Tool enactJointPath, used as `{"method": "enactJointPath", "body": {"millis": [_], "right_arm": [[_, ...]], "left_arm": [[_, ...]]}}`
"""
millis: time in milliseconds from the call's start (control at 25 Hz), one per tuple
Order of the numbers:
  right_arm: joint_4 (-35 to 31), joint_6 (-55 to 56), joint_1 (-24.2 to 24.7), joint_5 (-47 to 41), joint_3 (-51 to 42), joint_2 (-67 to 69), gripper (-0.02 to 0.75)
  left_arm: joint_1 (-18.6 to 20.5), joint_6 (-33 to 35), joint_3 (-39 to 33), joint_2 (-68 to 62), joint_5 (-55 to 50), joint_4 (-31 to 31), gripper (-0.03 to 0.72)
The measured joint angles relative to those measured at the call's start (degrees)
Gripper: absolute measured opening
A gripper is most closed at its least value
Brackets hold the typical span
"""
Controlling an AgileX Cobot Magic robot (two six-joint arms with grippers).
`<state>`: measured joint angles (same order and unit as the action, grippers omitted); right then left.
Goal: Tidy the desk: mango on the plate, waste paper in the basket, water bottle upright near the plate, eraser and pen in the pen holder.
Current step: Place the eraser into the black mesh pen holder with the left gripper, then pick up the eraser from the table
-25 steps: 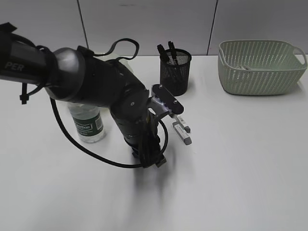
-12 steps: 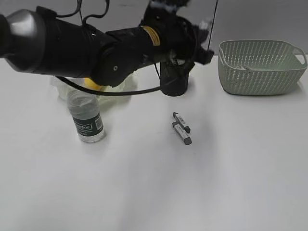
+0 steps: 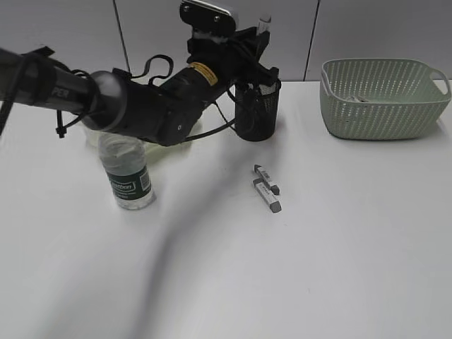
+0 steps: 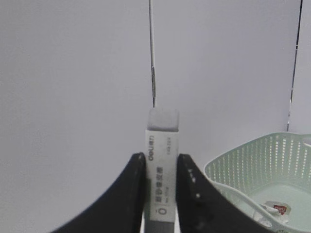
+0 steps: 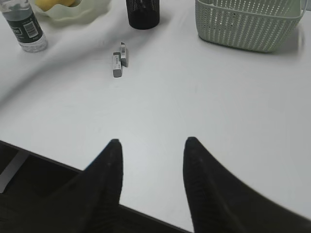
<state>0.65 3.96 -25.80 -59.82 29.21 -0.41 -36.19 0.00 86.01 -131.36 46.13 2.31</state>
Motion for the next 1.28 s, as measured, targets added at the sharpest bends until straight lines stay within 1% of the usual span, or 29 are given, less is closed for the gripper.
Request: {"method": "enactJointPath", "body": {"millis": [120, 240, 280, 360, 440, 480, 560, 640, 720, 800, 880, 920, 1000, 1040, 1160, 1280], "right_arm": [[0.0, 0.0, 0.0, 0.0, 0.0, 0.0, 0.330], [0.0, 0.0, 0.0, 0.0, 0.0, 0.0, 0.330], [0.0, 0.0, 0.0, 0.0, 0.0, 0.0, 0.330], [0.0, 0.0, 0.0, 0.0, 0.0, 0.0, 0.330], [0.0, 0.0, 0.0, 0.0, 0.0, 0.0, 0.330], [0.0, 0.0, 0.0, 0.0, 0.0, 0.0, 0.330], [0.0, 0.0, 0.0, 0.0, 0.0, 0.0, 0.330], [0.0, 0.0, 0.0, 0.0, 0.0, 0.0, 0.330], [0.0, 0.0, 0.0, 0.0, 0.0, 0.0, 0.330], [0.0, 0.0, 0.0, 0.0, 0.0, 0.0, 0.330], [0.0, 0.0, 0.0, 0.0, 0.0, 0.0, 0.330], [0.0, 0.0, 0.0, 0.0, 0.0, 0.0, 0.330], [0.0, 0.0, 0.0, 0.0, 0.0, 0.0, 0.330], [0.0, 0.0, 0.0, 0.0, 0.0, 0.0, 0.330], [0.0, 0.0, 0.0, 0.0, 0.0, 0.0, 0.330], [0.0, 0.0, 0.0, 0.0, 0.0, 0.0, 0.330]], "left_arm": [[0.0, -0.5, 2.6, -2.1, -1.4, 0.1, 0.139], [0.0, -0.8, 3.7, -3.9, -2.5, 0.1, 0.139], [0.0, -1.0, 3.8, -4.0, -3.4, 0.0, 0.153], [0.0, -1.9, 3.8, -4.3, -4.4, 0.0, 0.221], [0.0, -2.4, 3.8, -4.5, -4.4, 0.0, 0.326], [0.0, -2.9, 3.8, -4.5, -4.4, -0.1, 0.365], [0.0, -3.9, 3.8, -3.7, -5.0, -0.1, 0.404], [0.0, -4.7, 3.8, -1.5, -8.7, -0.1, 0.417], [-0.1, -5.0, 3.8, 3.0, -18.4, -0.1, 0.394], [-0.4, -5.0, 3.8, 8.4, -30.0, -0.1, 0.323], [-0.7, -5.0, 3.8, 14.5, -43.8, 0.6, 0.216], [-0.8, -5.0, 3.8, 16.8, -49.8, 0.8, 0.176], [-0.9, -3.8, 2.2, 22.3, -62.7, 1.9, 0.117], [-1.0, -2.6, 0.5, 25.3, -67.9, 2.1, 0.103], [-1.0, -1.1, -8.9, 36.0, -80.4, 2.1, 0.089], [-1.0, -0.8, -20.6, 49.6, -90.7, -0.1, 0.088]]}}
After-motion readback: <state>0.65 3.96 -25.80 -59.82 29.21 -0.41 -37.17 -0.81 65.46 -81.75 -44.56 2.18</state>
